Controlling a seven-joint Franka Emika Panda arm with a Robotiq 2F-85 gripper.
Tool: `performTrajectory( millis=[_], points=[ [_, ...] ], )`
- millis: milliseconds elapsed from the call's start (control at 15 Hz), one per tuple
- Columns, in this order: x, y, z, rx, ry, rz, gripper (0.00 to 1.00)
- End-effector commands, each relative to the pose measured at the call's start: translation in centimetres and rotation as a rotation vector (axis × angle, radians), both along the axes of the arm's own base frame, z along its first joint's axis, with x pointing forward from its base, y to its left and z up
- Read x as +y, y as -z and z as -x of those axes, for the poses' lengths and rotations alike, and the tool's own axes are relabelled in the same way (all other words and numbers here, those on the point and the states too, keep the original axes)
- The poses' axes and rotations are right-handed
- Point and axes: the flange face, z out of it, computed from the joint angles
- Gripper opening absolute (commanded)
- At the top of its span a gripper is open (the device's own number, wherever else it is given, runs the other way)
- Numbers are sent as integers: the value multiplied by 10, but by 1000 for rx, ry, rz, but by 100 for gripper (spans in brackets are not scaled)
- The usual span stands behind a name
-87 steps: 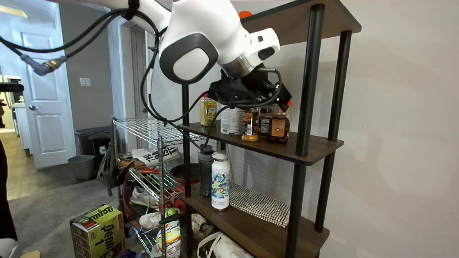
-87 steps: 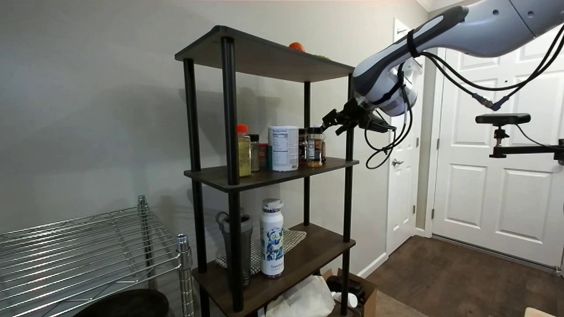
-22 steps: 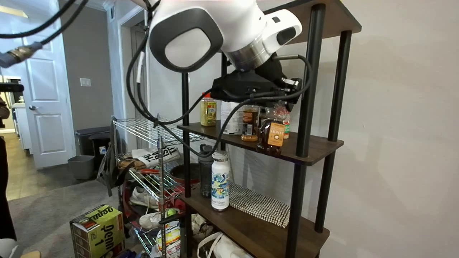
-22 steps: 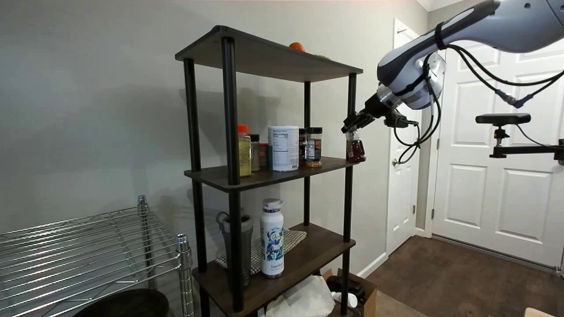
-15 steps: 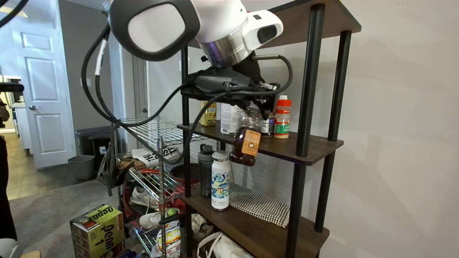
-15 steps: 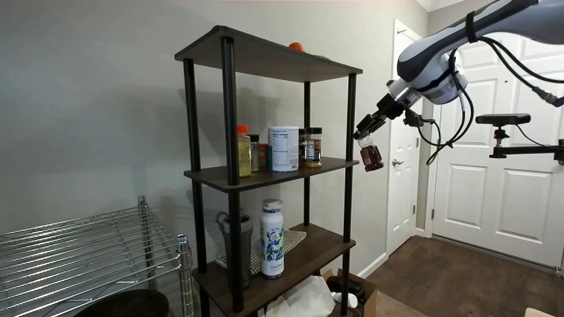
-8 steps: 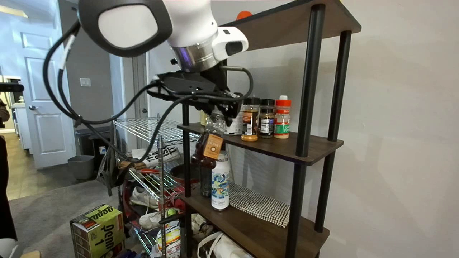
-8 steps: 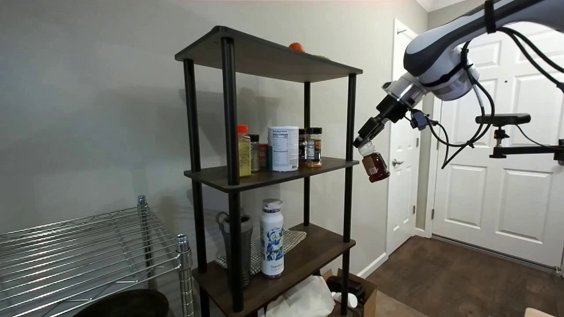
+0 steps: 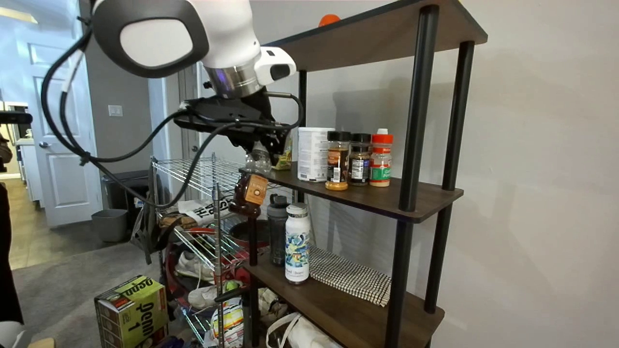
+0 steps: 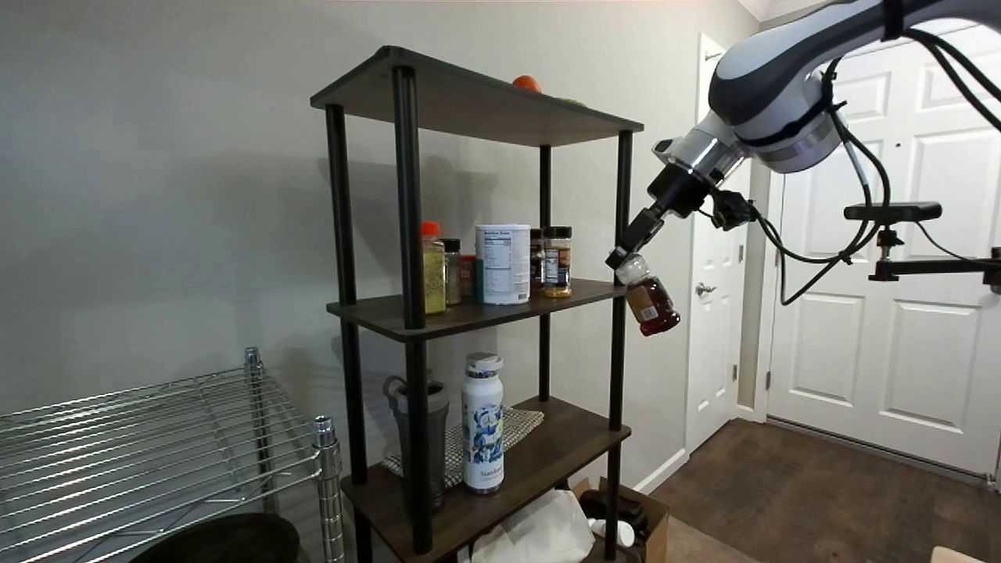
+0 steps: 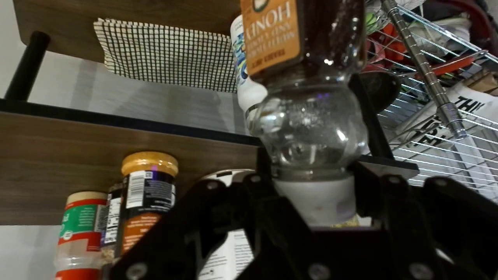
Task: Move the bottle of honey to the left
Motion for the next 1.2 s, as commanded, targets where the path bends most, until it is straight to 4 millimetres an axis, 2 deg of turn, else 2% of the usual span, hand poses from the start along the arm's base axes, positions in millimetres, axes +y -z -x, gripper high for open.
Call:
performTrajectory(
  millis=[0, 267, 533, 800, 1133],
  points=[
    [37, -13, -1, -60, -46, -1, 17],
    [75, -19, -9, -107, -61, 9, 17],
    [104, -22, -21, -163, -43, -2, 17],
    [128, -25, -34, -172, 39, -103, 17],
    [148, -44, -47, -239, 153, -262, 17]
  ],
)
